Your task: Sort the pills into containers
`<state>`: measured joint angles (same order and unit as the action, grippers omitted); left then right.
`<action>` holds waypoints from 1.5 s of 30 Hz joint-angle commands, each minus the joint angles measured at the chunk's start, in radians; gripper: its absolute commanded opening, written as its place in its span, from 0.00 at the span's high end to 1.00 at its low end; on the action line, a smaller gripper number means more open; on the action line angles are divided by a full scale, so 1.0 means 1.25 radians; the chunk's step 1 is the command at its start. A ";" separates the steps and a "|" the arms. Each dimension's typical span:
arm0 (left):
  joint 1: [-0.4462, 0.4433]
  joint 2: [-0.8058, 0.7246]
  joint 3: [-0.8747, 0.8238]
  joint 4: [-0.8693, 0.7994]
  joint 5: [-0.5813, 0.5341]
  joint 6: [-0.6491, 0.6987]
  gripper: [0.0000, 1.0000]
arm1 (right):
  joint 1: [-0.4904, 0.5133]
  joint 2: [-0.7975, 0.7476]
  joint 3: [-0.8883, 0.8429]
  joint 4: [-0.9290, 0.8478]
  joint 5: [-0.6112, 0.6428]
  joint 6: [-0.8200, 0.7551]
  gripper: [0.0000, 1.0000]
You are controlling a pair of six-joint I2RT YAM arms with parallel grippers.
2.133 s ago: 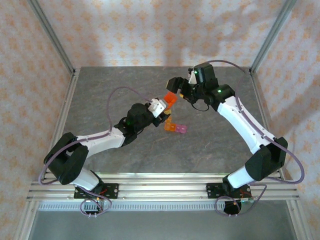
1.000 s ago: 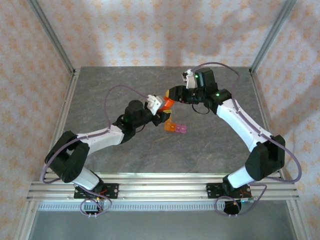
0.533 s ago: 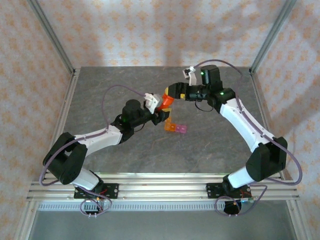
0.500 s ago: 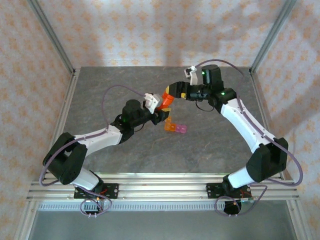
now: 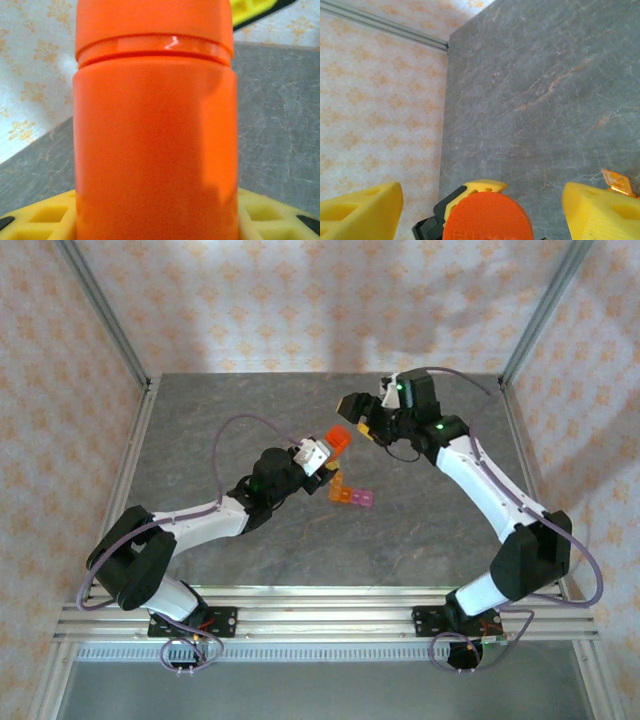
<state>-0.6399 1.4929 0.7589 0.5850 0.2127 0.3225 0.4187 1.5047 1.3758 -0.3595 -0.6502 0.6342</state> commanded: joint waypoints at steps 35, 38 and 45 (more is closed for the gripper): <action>-0.007 0.024 0.015 0.041 -0.036 0.002 1.00 | 0.058 -0.011 -0.046 -0.034 0.019 -0.056 0.60; 0.009 0.004 0.000 0.059 0.032 -0.043 1.00 | 0.043 -0.014 -0.035 -0.025 0.002 -0.145 0.62; 0.071 -0.039 -0.041 0.173 0.268 -0.276 1.00 | -0.016 0.002 -0.018 0.013 -0.261 -0.386 0.58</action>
<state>-0.5781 1.4979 0.7258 0.6540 0.4210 0.1417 0.4290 1.5204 1.3239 -0.3607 -0.8211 0.3222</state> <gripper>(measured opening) 0.523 0.455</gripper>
